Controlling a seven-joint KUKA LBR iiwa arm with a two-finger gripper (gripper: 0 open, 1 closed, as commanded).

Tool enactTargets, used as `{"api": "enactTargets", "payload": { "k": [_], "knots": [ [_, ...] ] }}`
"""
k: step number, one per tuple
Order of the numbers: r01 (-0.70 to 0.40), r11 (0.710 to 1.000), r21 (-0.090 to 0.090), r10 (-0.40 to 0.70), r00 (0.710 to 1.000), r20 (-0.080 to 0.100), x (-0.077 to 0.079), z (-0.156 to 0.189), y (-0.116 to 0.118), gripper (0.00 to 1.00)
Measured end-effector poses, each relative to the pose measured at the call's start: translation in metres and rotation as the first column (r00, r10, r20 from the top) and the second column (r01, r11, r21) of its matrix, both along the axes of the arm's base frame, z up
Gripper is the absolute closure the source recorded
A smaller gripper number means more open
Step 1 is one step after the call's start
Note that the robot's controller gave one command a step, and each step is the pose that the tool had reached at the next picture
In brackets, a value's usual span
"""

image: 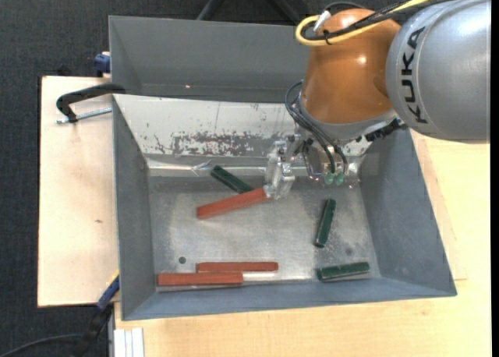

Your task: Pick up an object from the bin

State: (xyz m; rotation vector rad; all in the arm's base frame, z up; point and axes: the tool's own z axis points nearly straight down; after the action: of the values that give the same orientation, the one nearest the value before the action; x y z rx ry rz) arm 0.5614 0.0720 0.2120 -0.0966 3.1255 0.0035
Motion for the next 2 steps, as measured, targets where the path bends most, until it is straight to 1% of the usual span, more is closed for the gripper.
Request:
{"api": "enactTargets", "payload": {
  "k": [1,2],
  "knots": [
    [0.210,0.978,0.002,-0.210,0.978,-0.011,0.036,-0.044,0.042,1.00],
    [0.251,0.968,0.006,-0.251,0.968,-0.001,0.033,0.061,0.057,1.00]
  ]
}}
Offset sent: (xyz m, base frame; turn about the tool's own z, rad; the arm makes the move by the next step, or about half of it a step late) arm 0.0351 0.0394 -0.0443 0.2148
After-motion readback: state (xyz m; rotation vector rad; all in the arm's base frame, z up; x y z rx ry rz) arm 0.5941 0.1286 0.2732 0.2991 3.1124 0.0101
